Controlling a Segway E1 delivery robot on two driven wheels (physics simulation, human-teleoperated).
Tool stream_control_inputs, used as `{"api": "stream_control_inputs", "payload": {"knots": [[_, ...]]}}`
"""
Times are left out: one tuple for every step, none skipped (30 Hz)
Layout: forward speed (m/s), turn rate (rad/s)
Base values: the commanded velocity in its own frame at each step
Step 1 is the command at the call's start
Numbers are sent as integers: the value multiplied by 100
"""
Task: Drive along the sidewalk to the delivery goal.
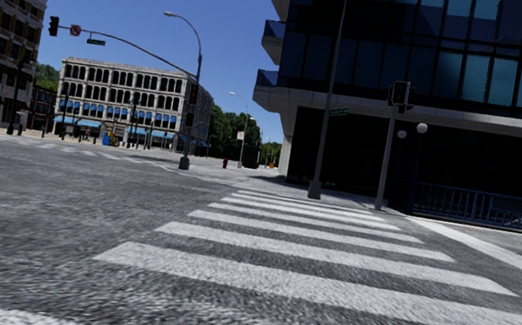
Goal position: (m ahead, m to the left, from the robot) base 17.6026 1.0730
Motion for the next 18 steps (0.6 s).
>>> {"api": "stream_control_inputs", "payload": {"knots": [[200, 0], [200, 0], [200, 0], [200, 0], [200, 0], [200, 0], [200, 0], [200, 0], [200, 0], [200, 0], [200, 0], [200, 0], [200, 0], [200, 0], [200, 0], [200, 0], [200, 0], [200, 0]]}}
